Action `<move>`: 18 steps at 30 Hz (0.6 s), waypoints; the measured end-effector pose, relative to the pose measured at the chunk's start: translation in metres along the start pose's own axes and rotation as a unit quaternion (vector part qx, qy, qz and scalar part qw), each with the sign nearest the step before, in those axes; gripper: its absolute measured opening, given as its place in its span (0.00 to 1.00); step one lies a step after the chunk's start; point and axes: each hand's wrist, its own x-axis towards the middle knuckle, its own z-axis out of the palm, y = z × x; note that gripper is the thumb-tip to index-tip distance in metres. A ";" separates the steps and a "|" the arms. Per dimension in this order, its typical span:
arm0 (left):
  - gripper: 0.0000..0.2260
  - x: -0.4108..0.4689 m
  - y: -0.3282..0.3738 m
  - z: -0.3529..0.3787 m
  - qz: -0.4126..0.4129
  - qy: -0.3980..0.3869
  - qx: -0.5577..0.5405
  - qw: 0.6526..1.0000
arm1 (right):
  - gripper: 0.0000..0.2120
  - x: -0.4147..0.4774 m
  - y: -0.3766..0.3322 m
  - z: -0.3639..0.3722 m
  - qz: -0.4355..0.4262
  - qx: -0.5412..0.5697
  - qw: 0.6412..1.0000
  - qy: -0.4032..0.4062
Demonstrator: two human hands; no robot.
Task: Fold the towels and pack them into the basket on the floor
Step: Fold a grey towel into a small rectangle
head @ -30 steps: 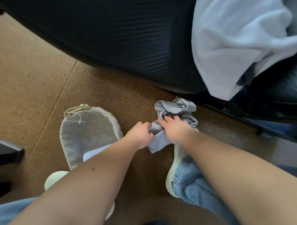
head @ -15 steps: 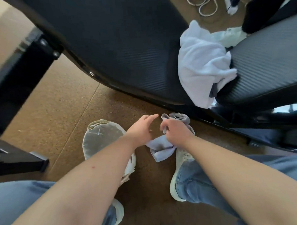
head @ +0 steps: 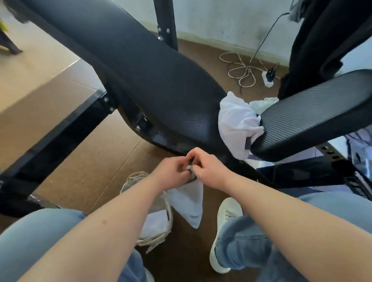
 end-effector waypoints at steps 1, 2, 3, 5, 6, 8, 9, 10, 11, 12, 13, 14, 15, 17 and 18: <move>0.04 -0.004 0.003 -0.008 -0.001 0.023 -0.003 1.000 | 0.12 0.000 -0.008 -0.001 -0.005 -0.002 1.000 0.004; 0.09 -0.008 0.007 -0.017 0.000 0.048 -0.007 0.999 | 0.16 0.000 -0.016 -0.002 -0.010 -0.005 1.000 0.007; 0.13 -0.012 0.010 -0.027 -0.002 0.066 -0.013 0.998 | 0.20 0.001 -0.023 -0.003 -0.014 -0.012 1.000 0.008; 0.15 -0.019 0.017 -0.044 -0.005 0.095 -0.022 0.995 | 0.28 0.004 -0.037 -0.004 -0.017 -0.029 0.999 0.008; 0.15 -0.023 0.019 -0.052 -0.004 0.110 -0.030 0.993 | 0.31 0.006 -0.044 -0.003 -0.015 -0.033 0.999 0.005; 0.13 -0.027 0.022 -0.067 -0.008 0.146 -0.041 0.988 | 0.37 0.009 -0.059 0.000 -0.006 -0.022 1.000 -0.008; 0.13 -0.030 0.025 -0.075 -0.009 0.158 -0.038 0.987 | 0.37 0.011 -0.066 0.003 -0.004 -0.018 1.000 -0.008; 0.12 -0.032 0.028 -0.082 -0.001 0.168 -0.033 0.985 | 0.32 0.013 -0.072 0.005 -0.006 -0.020 1.000 0.008; 0.12 -0.034 0.030 -0.089 0.016 0.176 -0.026 0.984 | 0.25 0.015 -0.079 0.007 -0.010 -0.025 0.999 0.035; 0.13 -0.036 0.033 -0.097 0.036 0.183 -0.020 0.982 | 0.18 0.017 -0.085 0.006 -0.010 -0.035 0.997 0.070; 0.15 -0.039 0.035 -0.105 0.052 0.190 -0.014 0.980 | 0.12 0.018 -0.090 0.003 -0.008 -0.053 0.993 0.105; 0.17 -0.042 0.036 -0.113 0.064 0.198 -0.009 0.978 | 0.08 0.020 -0.094 -0.001 -0.002 -0.072 0.989 0.132; 0.18 -0.045 0.038 -0.121 0.072 0.204 -0.006 0.976 | 0.06 0.021 -0.098 -0.008 0.010 -0.091 0.985 0.146; 0.17 -0.050 0.041 -0.138 0.084 0.209 -0.001 0.974 | 0.04 0.024 -0.104 -0.024 0.037 -0.126 0.981 0.139; 0.16 -0.052 0.043 -0.146 0.090 0.204 0.010 0.975 | 0.04 0.024 -0.107 -0.032 0.043 -0.146 0.980 0.130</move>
